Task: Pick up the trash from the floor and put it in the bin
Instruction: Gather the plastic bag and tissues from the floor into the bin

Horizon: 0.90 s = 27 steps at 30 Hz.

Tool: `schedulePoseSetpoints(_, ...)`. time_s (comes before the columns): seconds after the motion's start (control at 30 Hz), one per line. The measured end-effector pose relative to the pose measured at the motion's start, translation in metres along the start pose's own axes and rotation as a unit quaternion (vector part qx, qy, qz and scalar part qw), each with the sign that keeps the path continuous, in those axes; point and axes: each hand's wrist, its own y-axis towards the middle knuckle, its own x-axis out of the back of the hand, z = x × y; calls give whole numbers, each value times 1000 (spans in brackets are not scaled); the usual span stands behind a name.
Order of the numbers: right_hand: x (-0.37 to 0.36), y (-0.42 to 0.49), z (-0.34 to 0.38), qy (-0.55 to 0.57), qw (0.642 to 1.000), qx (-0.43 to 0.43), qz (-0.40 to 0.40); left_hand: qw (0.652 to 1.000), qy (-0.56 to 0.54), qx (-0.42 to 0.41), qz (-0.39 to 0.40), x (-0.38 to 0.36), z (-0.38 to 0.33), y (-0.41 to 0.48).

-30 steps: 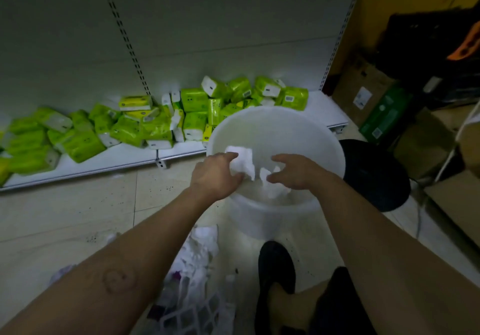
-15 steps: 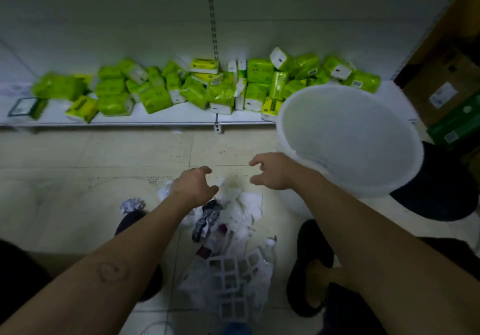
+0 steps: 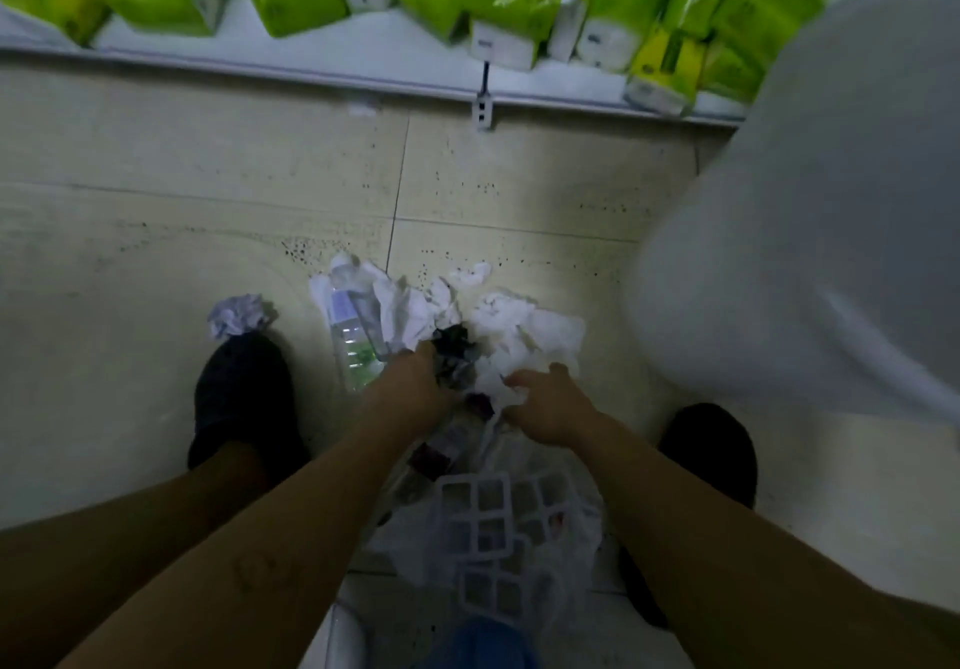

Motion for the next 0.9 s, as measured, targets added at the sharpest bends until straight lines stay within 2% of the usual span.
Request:
schedulePoseSetpoints(0.2,-12,34,-16,44,998,-36,-37,999,-32,34,-2,-27,18,30)
schedulePoseSetpoints(0.33,-7,15,-17,57,993,-52,-94,998,-32,39,-30,-21,14,21)
schedulePoseSetpoints(0.47,13,-20,-6,82,985,-33,-146,996,3,38,-83,0,3,-8)
schedulePoseSetpoints(0.57,40,-54,11,63,982,-4,-179,994,13,10,-110,29,-13,-35)
schedulePoseSetpoints(0.7,81,-112,35,71,968,39,-237,988,-75,-52,-126,80,-48,-77)
schedulePoseSetpoints(0.9,161,-216,33,-8,916,95,-389,961,-53,-156,-220,136,-122,-134)
